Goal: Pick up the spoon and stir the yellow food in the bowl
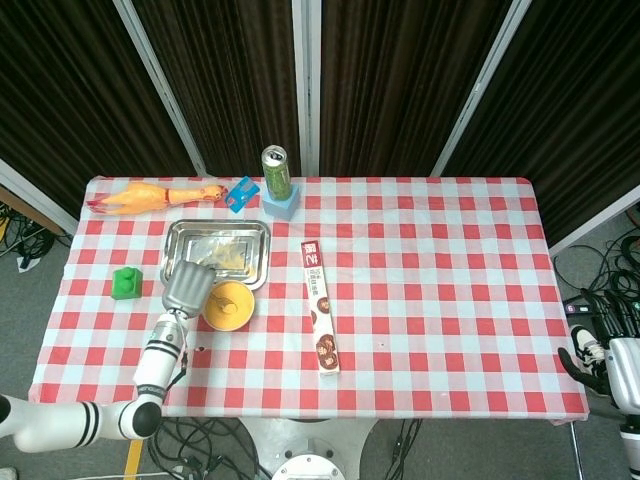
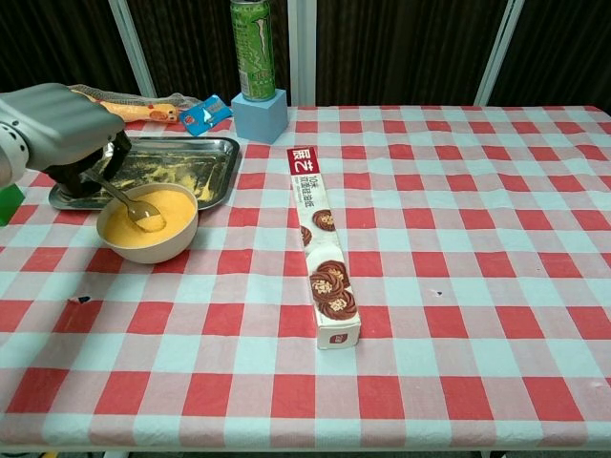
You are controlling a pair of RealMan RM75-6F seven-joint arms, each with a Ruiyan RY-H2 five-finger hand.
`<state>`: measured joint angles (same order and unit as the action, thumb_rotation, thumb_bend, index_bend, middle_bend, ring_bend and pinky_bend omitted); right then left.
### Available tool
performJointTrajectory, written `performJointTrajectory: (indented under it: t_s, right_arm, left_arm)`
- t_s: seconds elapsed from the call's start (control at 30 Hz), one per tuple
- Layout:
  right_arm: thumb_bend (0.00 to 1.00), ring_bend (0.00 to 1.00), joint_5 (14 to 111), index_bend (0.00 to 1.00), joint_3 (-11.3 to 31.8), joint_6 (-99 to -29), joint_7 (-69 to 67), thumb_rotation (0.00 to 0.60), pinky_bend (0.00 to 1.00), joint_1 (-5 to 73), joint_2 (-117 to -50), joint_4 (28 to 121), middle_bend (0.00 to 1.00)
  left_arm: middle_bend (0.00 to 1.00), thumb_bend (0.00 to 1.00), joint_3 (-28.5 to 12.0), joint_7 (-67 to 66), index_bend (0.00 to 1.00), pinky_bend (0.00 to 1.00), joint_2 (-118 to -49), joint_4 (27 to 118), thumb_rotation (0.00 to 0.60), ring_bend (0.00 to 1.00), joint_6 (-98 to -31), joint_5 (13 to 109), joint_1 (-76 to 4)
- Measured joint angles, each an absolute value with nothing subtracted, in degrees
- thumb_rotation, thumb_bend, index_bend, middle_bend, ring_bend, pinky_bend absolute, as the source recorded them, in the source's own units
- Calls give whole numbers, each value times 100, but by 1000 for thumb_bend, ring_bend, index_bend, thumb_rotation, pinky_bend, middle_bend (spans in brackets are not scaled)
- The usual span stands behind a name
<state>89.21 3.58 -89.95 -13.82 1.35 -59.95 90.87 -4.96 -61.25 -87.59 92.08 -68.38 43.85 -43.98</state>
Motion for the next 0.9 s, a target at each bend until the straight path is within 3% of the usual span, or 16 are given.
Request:
performJointTrajectory:
  t_s: [0.53,0.9]
  right_arm:
    - [246,0,8946,0,345,-9051,-1381,600,0,101,-5999,9093,127]
    - [245,0,8936,0,350,-9039,-1362,600,0,103,-5992,9097,128]
  left_arm:
    - [897,412,-538,-6059,667,985,-8209,9867,600,900,-6734,4142,-4524]
    - [897,412,80,-7586,667,986,-9123,9129,600,901,-7989,5080,-4586]
